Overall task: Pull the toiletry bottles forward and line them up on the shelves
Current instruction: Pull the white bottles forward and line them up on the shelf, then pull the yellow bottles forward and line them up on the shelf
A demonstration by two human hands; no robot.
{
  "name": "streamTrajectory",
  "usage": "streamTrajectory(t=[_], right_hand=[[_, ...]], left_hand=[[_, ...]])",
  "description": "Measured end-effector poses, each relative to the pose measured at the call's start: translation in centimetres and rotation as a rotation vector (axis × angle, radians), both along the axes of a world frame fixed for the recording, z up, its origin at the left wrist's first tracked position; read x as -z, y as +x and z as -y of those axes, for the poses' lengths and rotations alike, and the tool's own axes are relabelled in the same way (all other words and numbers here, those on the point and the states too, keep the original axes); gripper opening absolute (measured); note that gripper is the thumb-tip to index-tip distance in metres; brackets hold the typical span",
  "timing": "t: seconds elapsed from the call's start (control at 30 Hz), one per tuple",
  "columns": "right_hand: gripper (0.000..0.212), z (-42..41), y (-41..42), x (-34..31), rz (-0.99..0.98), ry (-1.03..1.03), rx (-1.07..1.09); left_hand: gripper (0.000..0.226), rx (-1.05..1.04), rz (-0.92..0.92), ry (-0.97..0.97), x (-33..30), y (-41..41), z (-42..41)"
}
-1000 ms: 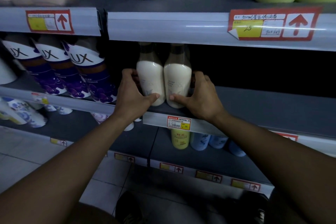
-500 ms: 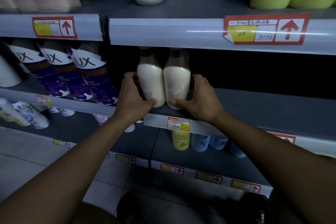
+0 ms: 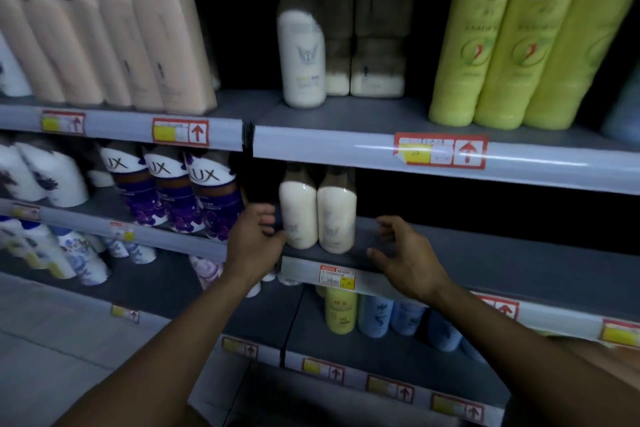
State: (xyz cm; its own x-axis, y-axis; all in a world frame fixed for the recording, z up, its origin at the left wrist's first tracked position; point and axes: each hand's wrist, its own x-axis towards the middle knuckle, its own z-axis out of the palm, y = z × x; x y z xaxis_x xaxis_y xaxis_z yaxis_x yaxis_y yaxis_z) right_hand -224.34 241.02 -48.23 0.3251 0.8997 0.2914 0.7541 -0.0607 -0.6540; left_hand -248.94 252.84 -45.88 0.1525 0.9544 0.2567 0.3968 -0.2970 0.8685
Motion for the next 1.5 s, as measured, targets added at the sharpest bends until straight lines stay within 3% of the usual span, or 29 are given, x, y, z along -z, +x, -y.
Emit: streamTrajectory(t=[0.33, 0.5, 0.7, 0.87, 1.07, 1.33, 1.5], right_hand=[[0.027, 6.3, -1.0, -9.9, 0.016, 0.296, 0.012], [0.02, 8.8, -1.8, -16.1, 0.115, 0.412, 0.028], [0.043, 8.5, -1.0, -20.4, 0.111, 0.402, 0.191], [0.064, 6.1, 0.3, -21.8, 0.069, 0.368, 0.318], [0.064, 3.2, 1.8, -21.3, 0.061, 0.291, 0.485], [0.061, -0.6, 0.7, -20.7, 0.101, 0.483, 0.81], [0.055, -1.2, 0.9, -19.7, 0.124, 0.557, 0.81]], left_hand=[[0.027, -0.022, 0.135, 0.334, -10.1, 0.4, 4.1], [0.022, 0.01, 0.124, 0.372, -15.5, 1.5, 5.0], [0.026, 0.012, 0.023, 0.422, -19.1, 3.1, 4.2], [0.054, 0.03, -0.075, 0.407, -20.2, 4.8, 1.7], [0.081, 0.022, -0.086, 0.334, -20.8, 7.0, -2.4], [0.1, -0.134, 0.025, 0.289, -22.1, 10.4, -7.0], [0.09, -0.198, 0.0, 0.269, -21.3, 10.6, -9.5]])
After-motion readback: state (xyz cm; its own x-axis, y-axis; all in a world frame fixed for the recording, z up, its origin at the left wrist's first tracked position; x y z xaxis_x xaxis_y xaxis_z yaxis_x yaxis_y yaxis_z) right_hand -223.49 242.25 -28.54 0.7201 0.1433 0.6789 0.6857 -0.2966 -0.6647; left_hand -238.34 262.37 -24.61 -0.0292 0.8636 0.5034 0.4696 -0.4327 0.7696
